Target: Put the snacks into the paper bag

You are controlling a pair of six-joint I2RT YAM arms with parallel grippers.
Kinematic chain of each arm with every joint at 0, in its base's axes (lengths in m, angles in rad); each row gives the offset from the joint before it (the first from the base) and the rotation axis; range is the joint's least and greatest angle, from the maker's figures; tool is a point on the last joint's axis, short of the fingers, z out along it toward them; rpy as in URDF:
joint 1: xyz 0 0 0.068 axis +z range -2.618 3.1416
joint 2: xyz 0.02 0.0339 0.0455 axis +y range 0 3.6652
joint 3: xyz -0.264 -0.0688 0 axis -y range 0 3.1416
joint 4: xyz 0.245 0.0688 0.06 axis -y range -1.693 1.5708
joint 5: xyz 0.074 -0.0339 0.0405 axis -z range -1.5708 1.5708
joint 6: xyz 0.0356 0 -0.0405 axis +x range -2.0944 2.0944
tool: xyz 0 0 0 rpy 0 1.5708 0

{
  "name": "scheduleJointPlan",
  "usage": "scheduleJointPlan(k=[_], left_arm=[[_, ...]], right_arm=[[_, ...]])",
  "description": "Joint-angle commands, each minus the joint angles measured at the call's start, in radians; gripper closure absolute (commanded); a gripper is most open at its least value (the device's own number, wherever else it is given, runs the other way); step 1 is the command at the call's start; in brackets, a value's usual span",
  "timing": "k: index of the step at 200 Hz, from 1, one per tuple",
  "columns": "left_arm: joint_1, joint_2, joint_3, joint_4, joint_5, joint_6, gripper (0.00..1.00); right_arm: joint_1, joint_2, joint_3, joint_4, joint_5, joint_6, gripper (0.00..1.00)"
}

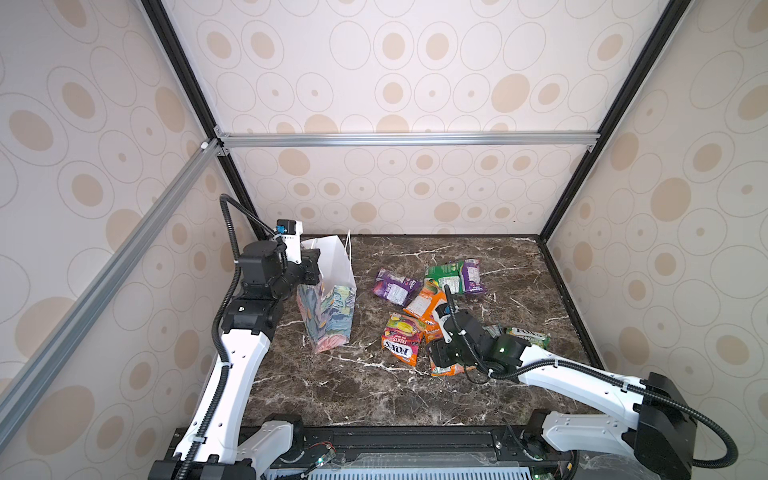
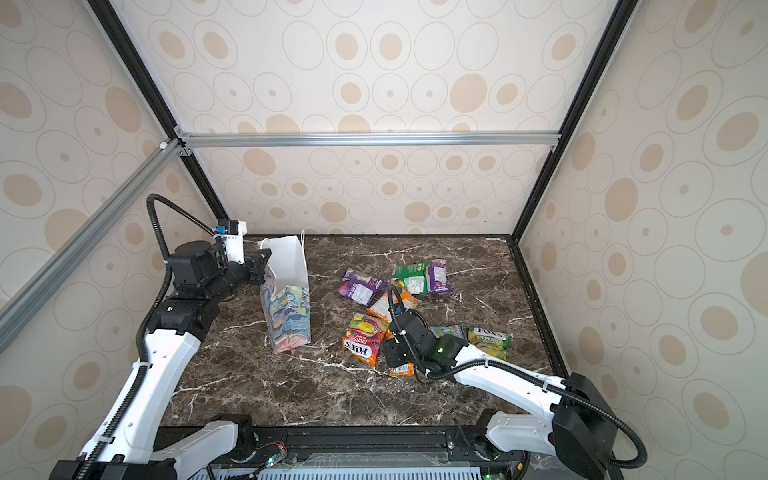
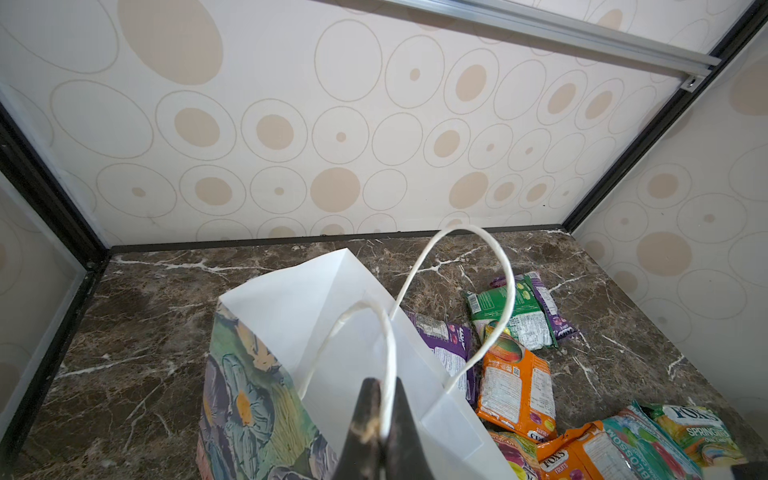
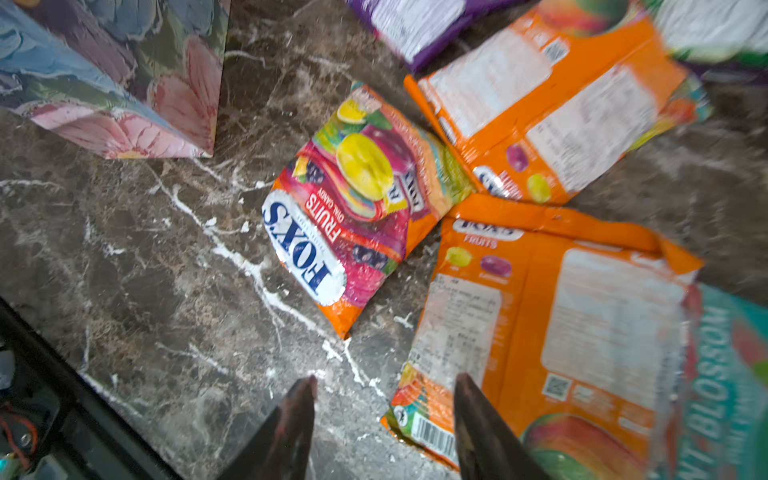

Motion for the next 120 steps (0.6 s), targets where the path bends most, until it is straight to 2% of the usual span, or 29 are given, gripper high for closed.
scheduleJointPlan(k=[1, 30, 49, 74, 92, 120], left_arm=[[-0.002, -0.014, 0.038, 0.019, 0.010, 0.016, 1.00], [-0.001, 0.020, 0.112, -0.004, 0.072, 0.017, 1.00], [-0.003, 0.045, 0.159, -0.029, 0.141, 0.027, 1.00], [-0.001, 0.045, 0.154, -0.024, 0.131, 0.027, 1.00], [-0.001, 0.039, 0.136, -0.026, 0.118, 0.029, 1.00], [-0.001, 0.032, 0.108, -0.015, 0.119, 0.031, 1.00]], right_arm=[[0.004, 0.017, -0.080, 0.191, -0.128, 0.083, 0.44], [0.005, 0.017, -0.117, 0.221, -0.075, 0.073, 0.45], [0.005, -0.024, -0.107, 0.248, -0.032, 0.005, 0.37], [0.005, -0.037, 0.034, 0.233, 0.048, -0.145, 0.33], [0.005, -0.006, 0.131, 0.243, 0.121, -0.176, 0.30], [0.005, 0.073, 0.262, 0.366, 0.140, -0.227, 0.27]])
